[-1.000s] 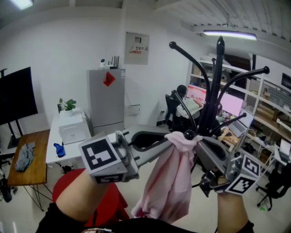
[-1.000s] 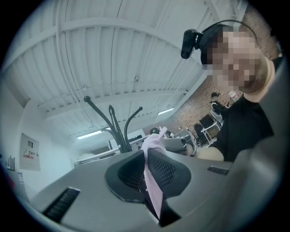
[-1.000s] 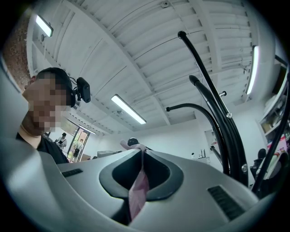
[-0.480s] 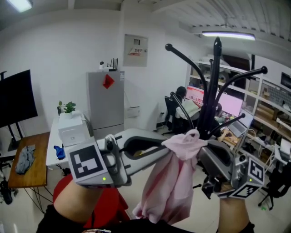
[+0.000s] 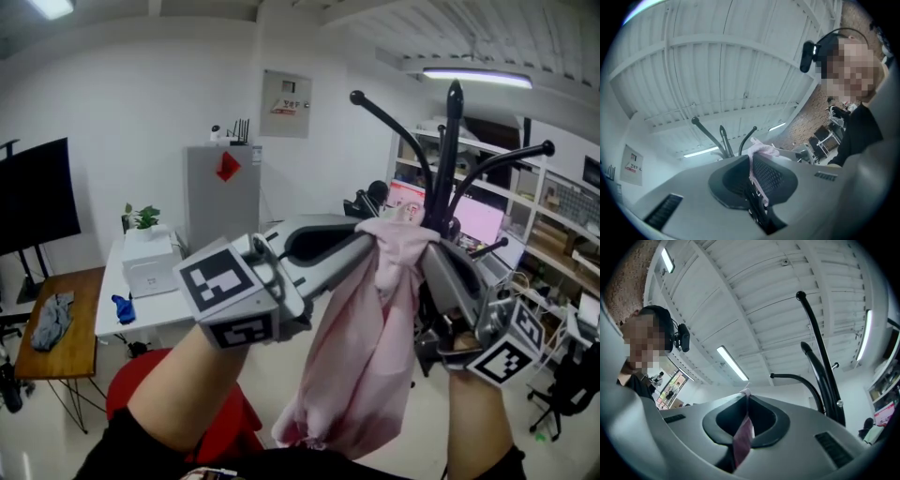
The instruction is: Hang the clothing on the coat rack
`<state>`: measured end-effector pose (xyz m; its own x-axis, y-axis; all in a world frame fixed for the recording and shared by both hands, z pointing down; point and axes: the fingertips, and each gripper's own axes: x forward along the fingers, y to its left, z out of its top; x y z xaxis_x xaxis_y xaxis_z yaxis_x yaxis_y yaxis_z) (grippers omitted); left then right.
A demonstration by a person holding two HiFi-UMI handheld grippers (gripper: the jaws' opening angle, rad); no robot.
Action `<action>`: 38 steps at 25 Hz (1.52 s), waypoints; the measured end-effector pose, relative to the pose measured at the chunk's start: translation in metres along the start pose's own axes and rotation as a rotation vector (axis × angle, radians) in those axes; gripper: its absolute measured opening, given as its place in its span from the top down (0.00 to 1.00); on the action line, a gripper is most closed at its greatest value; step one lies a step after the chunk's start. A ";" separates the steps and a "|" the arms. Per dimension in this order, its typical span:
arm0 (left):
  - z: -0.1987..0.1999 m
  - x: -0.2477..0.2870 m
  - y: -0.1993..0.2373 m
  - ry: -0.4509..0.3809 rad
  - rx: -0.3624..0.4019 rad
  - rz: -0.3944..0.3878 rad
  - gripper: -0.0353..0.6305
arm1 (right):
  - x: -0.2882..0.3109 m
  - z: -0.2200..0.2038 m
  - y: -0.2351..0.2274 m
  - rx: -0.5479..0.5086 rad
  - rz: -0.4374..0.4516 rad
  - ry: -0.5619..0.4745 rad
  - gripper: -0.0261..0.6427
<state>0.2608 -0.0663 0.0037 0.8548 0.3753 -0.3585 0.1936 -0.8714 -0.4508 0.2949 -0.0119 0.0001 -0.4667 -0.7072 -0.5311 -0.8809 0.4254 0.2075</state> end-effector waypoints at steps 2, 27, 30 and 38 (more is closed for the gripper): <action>-0.007 0.008 0.009 -0.004 -0.028 0.014 0.92 | -0.002 -0.006 -0.013 -0.014 -0.040 0.017 0.94; -0.086 -0.004 -0.017 -0.008 -0.365 -0.046 0.92 | -0.037 -0.098 -0.003 0.311 -0.101 0.219 0.93; -0.083 -0.014 -0.025 -0.021 -0.384 -0.041 0.92 | -0.041 -0.098 -0.002 0.362 -0.123 0.169 0.93; -0.098 -0.055 -0.015 -0.026 -0.471 0.025 0.91 | -0.051 -0.096 0.000 0.312 -0.209 0.081 0.92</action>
<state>0.2575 -0.1047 0.1101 0.8508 0.3547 -0.3877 0.3755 -0.9265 -0.0236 0.3108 -0.0303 0.1064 -0.2949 -0.8339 -0.4666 -0.8972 0.4097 -0.1651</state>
